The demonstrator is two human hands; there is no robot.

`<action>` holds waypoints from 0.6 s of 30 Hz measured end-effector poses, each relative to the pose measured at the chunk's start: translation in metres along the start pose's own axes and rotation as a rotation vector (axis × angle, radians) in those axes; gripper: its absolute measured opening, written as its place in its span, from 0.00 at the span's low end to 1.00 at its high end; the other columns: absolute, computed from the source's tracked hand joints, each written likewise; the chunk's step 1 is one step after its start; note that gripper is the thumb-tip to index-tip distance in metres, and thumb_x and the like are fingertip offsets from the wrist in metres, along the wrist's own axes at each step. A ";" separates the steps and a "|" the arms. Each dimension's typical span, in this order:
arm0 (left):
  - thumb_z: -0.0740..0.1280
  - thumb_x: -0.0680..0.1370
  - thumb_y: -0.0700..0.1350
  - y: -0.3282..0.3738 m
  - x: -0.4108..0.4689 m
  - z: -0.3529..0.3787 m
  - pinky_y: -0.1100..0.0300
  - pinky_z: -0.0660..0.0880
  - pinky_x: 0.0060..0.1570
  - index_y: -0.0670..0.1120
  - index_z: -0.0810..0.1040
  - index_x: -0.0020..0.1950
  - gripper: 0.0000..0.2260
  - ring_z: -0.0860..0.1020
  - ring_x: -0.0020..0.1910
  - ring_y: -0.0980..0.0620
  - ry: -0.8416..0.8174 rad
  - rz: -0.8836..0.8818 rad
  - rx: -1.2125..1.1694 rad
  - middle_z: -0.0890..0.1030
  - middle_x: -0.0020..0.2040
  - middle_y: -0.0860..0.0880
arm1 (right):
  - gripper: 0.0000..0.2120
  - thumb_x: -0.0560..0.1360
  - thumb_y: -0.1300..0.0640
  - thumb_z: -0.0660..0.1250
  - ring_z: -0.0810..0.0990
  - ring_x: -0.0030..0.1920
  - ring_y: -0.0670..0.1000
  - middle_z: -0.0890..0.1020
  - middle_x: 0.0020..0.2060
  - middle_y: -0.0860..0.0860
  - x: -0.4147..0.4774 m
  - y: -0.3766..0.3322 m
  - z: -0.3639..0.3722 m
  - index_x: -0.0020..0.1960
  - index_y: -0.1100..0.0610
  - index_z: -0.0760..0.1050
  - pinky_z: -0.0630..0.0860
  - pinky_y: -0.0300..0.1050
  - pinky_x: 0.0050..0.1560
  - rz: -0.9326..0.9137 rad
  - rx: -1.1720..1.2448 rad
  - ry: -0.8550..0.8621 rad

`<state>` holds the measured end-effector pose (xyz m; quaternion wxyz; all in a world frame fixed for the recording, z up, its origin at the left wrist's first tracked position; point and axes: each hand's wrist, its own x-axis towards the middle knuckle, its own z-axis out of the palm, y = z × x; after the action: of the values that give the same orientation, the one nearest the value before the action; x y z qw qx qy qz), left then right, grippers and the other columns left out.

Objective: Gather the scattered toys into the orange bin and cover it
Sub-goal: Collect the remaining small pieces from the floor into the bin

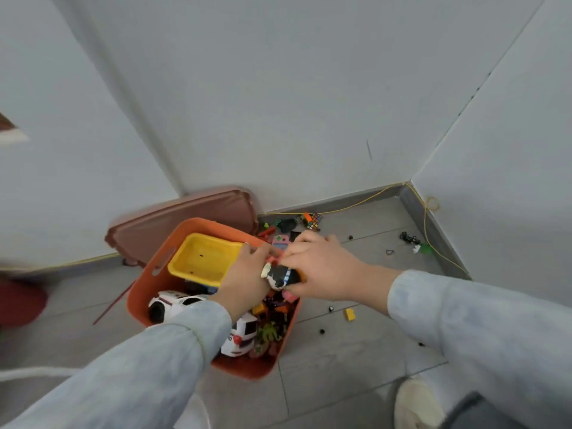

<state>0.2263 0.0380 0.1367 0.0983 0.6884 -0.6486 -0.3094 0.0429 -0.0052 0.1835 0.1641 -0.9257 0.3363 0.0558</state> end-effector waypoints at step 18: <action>0.60 0.75 0.33 -0.011 -0.028 -0.026 0.60 0.65 0.69 0.50 0.73 0.70 0.25 0.67 0.71 0.48 0.007 0.045 -0.125 0.65 0.73 0.47 | 0.30 0.74 0.53 0.68 0.64 0.73 0.58 0.65 0.74 0.54 -0.029 -0.022 0.028 0.74 0.46 0.65 0.64 0.59 0.72 0.289 0.262 0.046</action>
<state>0.2505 0.0594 0.1599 0.1503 0.6672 -0.6430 -0.3449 0.0355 0.0379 0.1690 0.2659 -0.8395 0.4738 0.0132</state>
